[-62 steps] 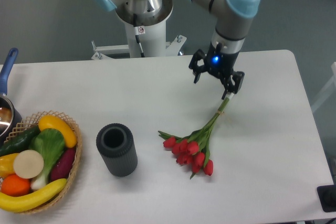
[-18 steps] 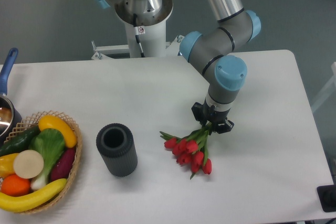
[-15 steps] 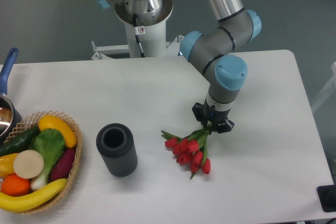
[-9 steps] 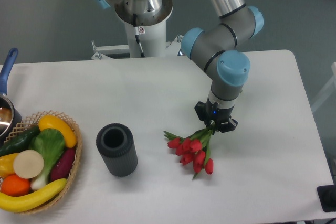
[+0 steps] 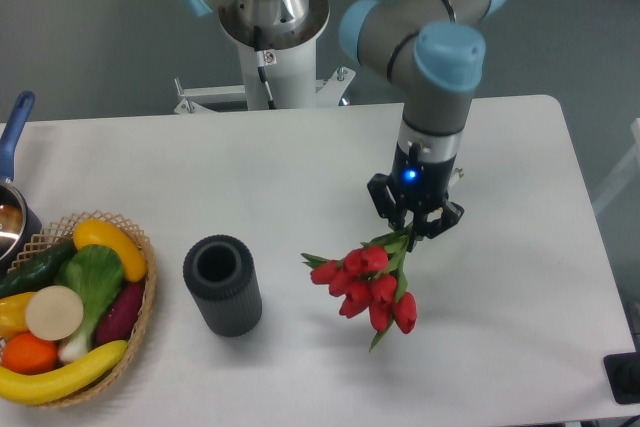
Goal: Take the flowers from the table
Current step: 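Lift the gripped tulip bunch up off the table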
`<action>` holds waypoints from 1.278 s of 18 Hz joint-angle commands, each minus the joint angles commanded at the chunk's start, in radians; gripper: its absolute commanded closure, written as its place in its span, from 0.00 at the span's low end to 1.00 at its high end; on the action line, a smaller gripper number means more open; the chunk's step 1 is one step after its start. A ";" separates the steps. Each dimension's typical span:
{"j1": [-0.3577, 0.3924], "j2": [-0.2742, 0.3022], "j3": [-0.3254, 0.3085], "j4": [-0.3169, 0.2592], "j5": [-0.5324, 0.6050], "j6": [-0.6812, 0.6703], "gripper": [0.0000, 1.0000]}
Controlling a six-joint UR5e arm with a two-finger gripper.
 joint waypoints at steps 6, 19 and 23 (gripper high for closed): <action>0.002 0.067 0.008 0.002 -0.241 -0.104 0.72; 0.040 0.097 -0.024 0.003 -0.399 -0.146 0.72; 0.040 0.097 -0.024 0.003 -0.396 -0.140 0.72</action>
